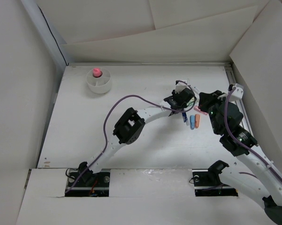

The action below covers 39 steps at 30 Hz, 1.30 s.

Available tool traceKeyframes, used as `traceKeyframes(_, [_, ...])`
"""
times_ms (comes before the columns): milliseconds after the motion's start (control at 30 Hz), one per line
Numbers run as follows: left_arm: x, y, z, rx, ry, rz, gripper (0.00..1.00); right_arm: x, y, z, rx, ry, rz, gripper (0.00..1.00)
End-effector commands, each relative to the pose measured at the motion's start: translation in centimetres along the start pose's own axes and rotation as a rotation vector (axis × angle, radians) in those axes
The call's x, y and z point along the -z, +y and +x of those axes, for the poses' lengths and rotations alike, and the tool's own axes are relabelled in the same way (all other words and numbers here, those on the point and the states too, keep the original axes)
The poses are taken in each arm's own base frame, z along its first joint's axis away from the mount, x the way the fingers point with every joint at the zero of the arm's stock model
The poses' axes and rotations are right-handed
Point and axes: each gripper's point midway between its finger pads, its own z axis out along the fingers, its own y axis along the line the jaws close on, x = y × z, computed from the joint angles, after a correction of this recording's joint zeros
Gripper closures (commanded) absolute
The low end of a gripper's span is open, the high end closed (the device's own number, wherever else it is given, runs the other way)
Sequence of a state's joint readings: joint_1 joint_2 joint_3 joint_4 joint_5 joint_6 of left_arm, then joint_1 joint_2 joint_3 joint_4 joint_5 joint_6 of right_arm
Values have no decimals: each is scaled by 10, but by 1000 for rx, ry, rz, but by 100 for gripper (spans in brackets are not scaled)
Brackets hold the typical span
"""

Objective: Sort the stationery into containers
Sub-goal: Grab a piece of stationery with the left arm

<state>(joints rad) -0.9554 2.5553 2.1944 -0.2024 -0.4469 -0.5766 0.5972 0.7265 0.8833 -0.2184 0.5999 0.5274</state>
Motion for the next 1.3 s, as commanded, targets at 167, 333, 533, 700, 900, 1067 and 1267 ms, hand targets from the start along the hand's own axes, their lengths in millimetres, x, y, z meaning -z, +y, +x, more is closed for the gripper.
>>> traceKeyframes(167, [-4,0,-19,12,-60,-21,72,6,15,-13,-19,-17,-74,91])
traceKeyframes(333, [-11,-2,-16,14,-63,-20,72,7,25,-14,-29,-11,-122,91])
traceKeyframes(533, [-14,-10,-21,31,-81,7,71,1,28,-3,-4,21,-128,91])
traceKeyframes(700, [-16,-8,-20,19,-84,-6,72,3,28,-6,-9,14,-132,91])
traceKeyframes(900, [-17,10,-10,-27,-72,-71,88,5,28,-9,-14,7,-136,91])
traceKeyframes(1067, [-6,34,-7,-61,-89,-131,96,7,28,-11,-19,1,-140,91])
traceKeyframes(1267, [13,55,-6,-143,-103,-145,100,7,28,-11,-19,1,-140,90])
